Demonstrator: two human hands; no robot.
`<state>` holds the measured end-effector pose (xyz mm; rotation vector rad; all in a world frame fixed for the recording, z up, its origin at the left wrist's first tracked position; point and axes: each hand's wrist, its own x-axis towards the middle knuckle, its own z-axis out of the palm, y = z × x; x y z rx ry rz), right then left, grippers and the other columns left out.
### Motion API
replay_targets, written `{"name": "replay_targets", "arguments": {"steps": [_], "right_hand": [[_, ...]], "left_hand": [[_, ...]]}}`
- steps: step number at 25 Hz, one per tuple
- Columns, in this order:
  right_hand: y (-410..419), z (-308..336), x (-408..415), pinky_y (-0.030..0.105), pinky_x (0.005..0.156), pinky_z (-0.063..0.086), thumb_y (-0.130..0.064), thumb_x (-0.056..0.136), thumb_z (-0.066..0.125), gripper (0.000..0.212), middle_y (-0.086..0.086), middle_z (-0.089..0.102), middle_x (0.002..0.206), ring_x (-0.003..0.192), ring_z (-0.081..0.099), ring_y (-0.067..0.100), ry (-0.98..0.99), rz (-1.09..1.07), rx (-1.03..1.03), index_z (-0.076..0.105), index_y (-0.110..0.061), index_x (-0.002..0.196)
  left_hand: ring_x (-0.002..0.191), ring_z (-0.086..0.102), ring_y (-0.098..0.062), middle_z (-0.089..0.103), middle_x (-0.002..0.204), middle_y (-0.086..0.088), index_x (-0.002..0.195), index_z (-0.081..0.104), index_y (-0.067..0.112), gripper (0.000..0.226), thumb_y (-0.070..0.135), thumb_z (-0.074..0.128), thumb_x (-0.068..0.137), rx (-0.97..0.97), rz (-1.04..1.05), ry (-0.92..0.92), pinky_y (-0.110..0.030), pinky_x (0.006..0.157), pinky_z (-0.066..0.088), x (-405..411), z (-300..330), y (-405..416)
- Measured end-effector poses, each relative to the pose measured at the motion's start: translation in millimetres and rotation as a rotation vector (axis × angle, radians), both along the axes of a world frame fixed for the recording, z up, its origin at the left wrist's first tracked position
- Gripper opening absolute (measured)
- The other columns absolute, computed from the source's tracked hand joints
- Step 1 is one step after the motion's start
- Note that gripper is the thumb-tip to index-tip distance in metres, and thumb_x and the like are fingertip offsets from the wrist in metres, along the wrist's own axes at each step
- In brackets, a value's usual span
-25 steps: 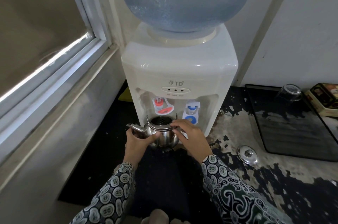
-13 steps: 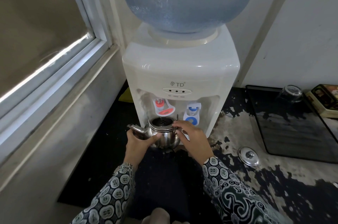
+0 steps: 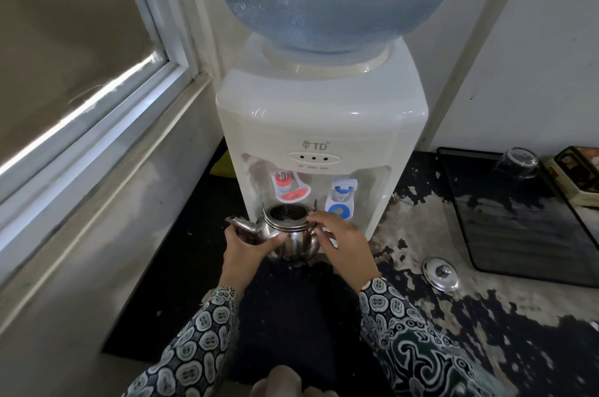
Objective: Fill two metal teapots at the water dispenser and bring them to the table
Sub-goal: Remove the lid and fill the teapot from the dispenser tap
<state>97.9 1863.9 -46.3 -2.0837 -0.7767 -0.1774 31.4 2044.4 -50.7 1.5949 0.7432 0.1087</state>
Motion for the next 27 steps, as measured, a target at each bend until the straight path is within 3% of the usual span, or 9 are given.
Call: {"name": "replay_targets", "arguments": {"steps": [6, 10, 16, 20, 23, 27], "right_hand": [[-2, 0, 0, 0.036, 0.078, 0.058, -0.010, 0.088, 0.051, 0.025, -0.001, 0.066, 0.113, 0.094, 0.066, 0.013, 0.004, -0.004, -0.006, 0.061, -0.015, 0.111], [-3, 0, -1, 0.037, 0.076, 0.058, -0.011, 0.089, 0.051, 0.025, -0.002, 0.066, 0.115, 0.093, 0.067, 0.013, 0.005, 0.001, -0.017, 0.061, -0.016, 0.111], [-3, 8, -5, 0.036, 0.064, 0.059, -0.032, 0.090, 0.041, 0.029, -0.009, 0.057, 0.121, 0.077, 0.066, 0.013, -0.083, -0.077, -0.072, 0.058, -0.022, 0.110], [2, 32, -4, 0.024, 0.066, 0.058, -0.023, 0.089, 0.050, 0.024, -0.006, 0.055, 0.122, 0.087, 0.061, 0.008, -0.185, -0.109, 0.040, 0.054, -0.022, 0.113], [10, 47, 4, 0.011, 0.065, 0.047, -0.022, 0.088, 0.054, 0.022, -0.002, 0.057, 0.122, 0.094, 0.055, 0.004, -0.287, -0.052, 0.008, 0.057, -0.017, 0.109], [12, 50, 8, 0.019, 0.065, 0.053, -0.017, 0.086, 0.060, 0.025, 0.001, 0.062, 0.116, 0.087, 0.060, 0.008, -0.357, -0.062, 0.063, 0.053, -0.018, 0.110]], "left_hand": [[0.116, 0.053, -0.025, 0.053, 0.130, -0.010, 0.136, 0.028, 0.016, 0.097, 0.034, 0.085, 0.060, 0.014, -0.004, 0.004, -0.040, 0.101, 0.043, 1, 3, -1], [0.116, 0.053, -0.025, 0.053, 0.130, -0.010, 0.136, 0.028, 0.015, 0.095, 0.031, 0.085, 0.062, 0.014, 0.000, -0.009, -0.034, 0.097, 0.042, 0, 3, -3], [0.116, 0.054, -0.025, 0.054, 0.129, -0.009, 0.133, 0.031, 0.016, 0.094, 0.033, 0.086, 0.059, 0.004, 0.003, -0.008, -0.038, 0.100, 0.043, 1, 2, -3], [0.115, 0.054, -0.025, 0.054, 0.127, -0.008, 0.133, 0.032, 0.016, 0.102, 0.040, 0.087, 0.050, 0.006, 0.001, -0.001, -0.040, 0.100, 0.044, 0, 3, -3], [0.113, 0.055, -0.025, 0.055, 0.126, -0.008, 0.132, 0.033, 0.017, 0.106, 0.045, 0.087, 0.045, -0.002, 0.002, 0.002, -0.039, 0.098, 0.045, 0, 2, -2], [0.113, 0.054, -0.024, 0.054, 0.126, -0.007, 0.132, 0.032, 0.015, 0.095, 0.035, 0.087, 0.057, 0.000, 0.011, 0.000, -0.037, 0.095, 0.044, 1, 2, -4]]}}
